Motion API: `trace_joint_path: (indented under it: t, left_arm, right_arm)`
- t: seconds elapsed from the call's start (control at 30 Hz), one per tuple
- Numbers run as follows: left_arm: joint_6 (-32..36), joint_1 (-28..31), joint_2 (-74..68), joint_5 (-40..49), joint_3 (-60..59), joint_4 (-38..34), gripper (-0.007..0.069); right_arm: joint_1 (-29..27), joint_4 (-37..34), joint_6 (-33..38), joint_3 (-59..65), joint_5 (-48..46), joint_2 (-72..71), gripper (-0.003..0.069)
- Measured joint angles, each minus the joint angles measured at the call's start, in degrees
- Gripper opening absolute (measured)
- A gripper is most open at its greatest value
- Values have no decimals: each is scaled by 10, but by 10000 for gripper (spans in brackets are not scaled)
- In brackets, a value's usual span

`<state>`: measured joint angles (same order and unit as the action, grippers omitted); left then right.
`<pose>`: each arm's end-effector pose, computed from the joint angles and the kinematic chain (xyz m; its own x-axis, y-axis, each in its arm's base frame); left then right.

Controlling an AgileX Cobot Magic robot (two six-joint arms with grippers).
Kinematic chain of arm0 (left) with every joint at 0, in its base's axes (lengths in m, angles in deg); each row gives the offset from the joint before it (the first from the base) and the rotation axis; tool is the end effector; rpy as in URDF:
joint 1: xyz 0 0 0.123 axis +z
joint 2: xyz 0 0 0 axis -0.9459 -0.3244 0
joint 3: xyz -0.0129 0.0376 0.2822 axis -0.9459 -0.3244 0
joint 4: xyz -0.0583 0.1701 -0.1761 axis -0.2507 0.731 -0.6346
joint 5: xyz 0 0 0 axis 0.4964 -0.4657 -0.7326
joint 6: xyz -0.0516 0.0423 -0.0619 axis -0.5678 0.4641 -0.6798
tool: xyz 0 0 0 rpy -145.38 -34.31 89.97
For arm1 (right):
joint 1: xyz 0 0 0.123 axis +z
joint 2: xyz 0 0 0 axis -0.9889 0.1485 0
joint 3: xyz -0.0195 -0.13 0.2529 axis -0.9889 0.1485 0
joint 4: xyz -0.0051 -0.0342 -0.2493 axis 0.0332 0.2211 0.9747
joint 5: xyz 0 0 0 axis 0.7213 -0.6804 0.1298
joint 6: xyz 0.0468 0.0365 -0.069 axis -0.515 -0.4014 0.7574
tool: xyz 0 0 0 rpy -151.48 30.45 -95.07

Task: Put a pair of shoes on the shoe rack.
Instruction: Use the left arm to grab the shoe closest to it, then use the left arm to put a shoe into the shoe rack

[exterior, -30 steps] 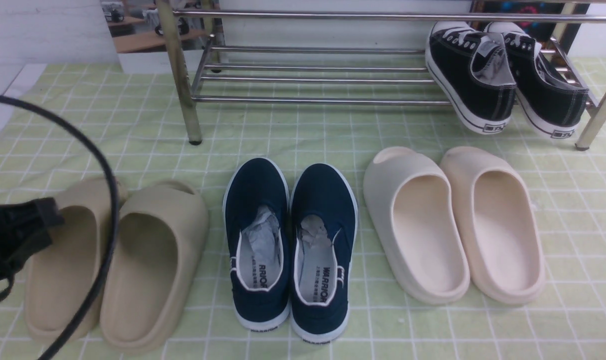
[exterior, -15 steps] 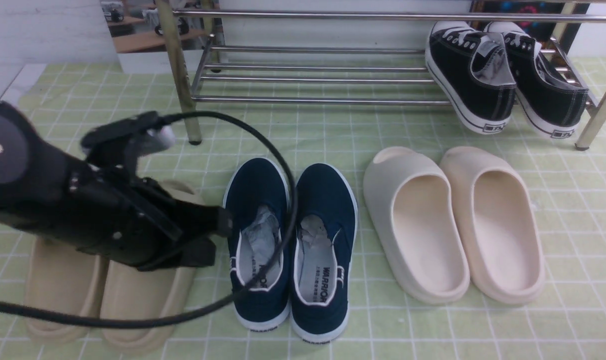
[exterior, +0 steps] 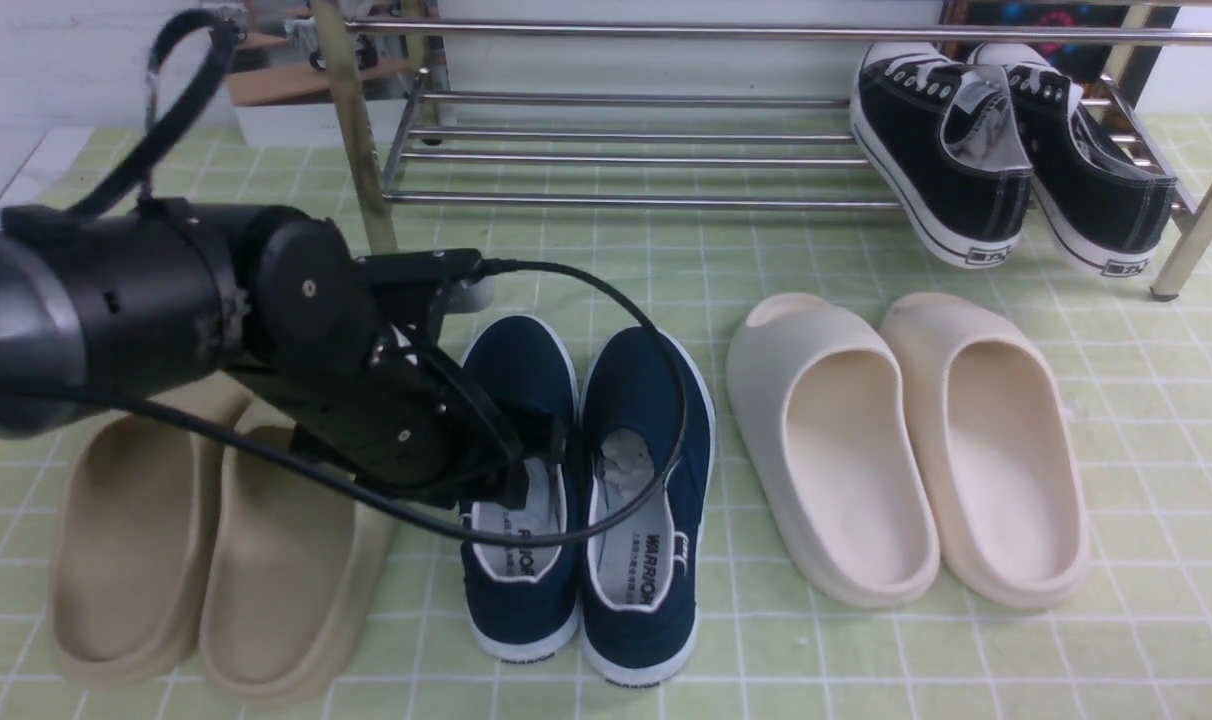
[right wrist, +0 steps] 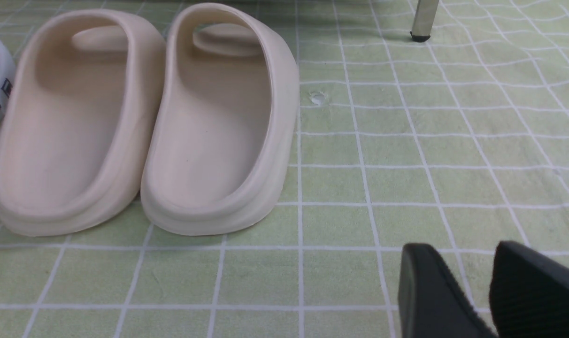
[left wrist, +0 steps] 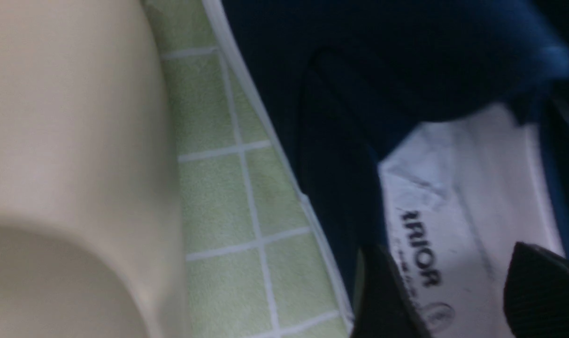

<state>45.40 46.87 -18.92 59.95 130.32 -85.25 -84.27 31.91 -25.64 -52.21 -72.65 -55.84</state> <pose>0.2889 -0.1438 0.2184 -0.9266 0.0674 -0.3701 0.1726 0.9503 -0.2590 0.0518 -0.0004 0.1744 -0.2865 0.0375 -0.9573 0.0335 0.9990 0.0291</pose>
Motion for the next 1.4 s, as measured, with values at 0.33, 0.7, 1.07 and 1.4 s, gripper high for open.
trace_joint_path:
  t: [0.33,0.7,1.07,1.4]
  left_arm:
    - [-9,14,-33,-8,13,14,22]
    - [-18,34,15,112,176,38,22]
    - [-45,76,-137,73,391,34,22]
    - [-47,89,-286,31,551,34,22]
  right_arm:
    - [0,0,0,0,0,0,239]
    - [0,0,0,0,0,0,239]
    - [0,0,0,0,0,0,239]
    - [0,0,0,0,0,0,239]
